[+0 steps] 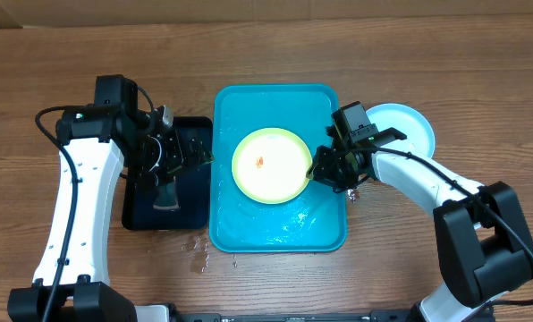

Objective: Clean dirty plates on tray and stack at the side
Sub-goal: 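Grip the yellow plate's right rim with the right gripper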

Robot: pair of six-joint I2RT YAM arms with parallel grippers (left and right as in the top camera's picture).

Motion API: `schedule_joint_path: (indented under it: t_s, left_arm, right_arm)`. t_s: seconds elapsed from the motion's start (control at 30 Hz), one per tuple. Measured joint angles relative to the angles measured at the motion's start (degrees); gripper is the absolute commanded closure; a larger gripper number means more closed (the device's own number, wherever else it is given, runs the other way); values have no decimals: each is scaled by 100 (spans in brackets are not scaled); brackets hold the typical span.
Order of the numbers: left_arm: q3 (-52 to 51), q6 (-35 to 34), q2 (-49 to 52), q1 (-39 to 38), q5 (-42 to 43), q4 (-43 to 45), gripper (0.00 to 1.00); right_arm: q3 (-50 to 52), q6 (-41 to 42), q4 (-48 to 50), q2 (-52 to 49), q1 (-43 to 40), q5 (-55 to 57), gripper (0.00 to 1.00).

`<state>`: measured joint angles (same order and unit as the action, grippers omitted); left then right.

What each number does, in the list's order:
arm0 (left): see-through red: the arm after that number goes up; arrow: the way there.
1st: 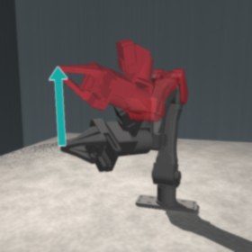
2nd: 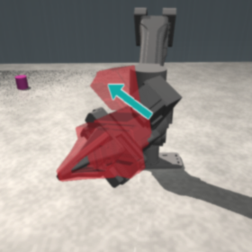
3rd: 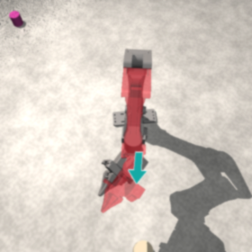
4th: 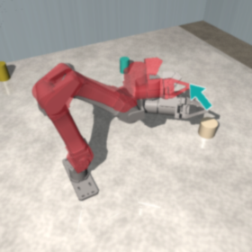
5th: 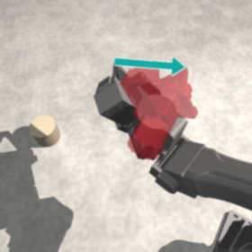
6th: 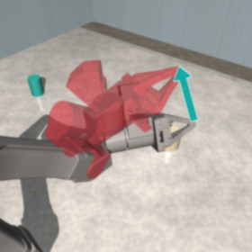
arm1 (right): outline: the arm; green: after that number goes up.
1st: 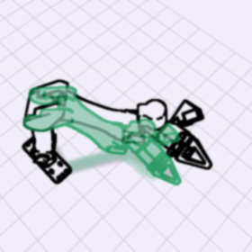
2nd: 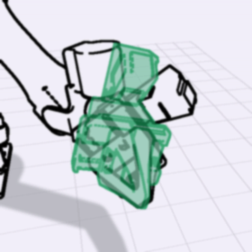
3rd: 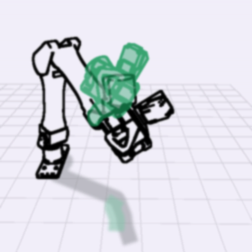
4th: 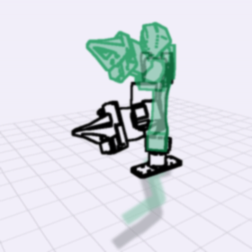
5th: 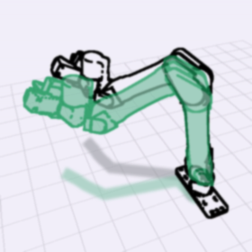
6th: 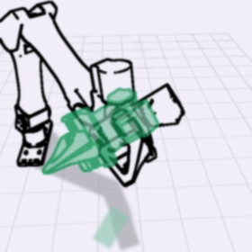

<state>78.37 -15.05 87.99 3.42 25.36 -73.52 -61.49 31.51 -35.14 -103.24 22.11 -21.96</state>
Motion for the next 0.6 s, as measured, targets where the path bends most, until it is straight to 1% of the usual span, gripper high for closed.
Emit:
schedule_joint_path:
  t_s: [0.27,0.37,0.43,0.53,0.57,0.6]
  left_arm:
    - [0,-186,0,0,90,46,0]
    - [0,-289,0,0,122,345,0]
    - [0,-310,0,0,125,498,0]
    - [0,-413,0,0,120,577,0]
    - [0,-411,0,0,116,575,1]
    - [0,-409,0,-7,31,564,10]
  right_arm:
    - [0,-2,396,0,203,568,73]
    - [0,-11,461,0,328,765,82]
    - [0,-26,466,0,393,933,89]
    - [0,0,470,0,417,1071,91]
    - [0,2,468,0,417,1099,91]
    - [0,2,468,0,417,1132,91]
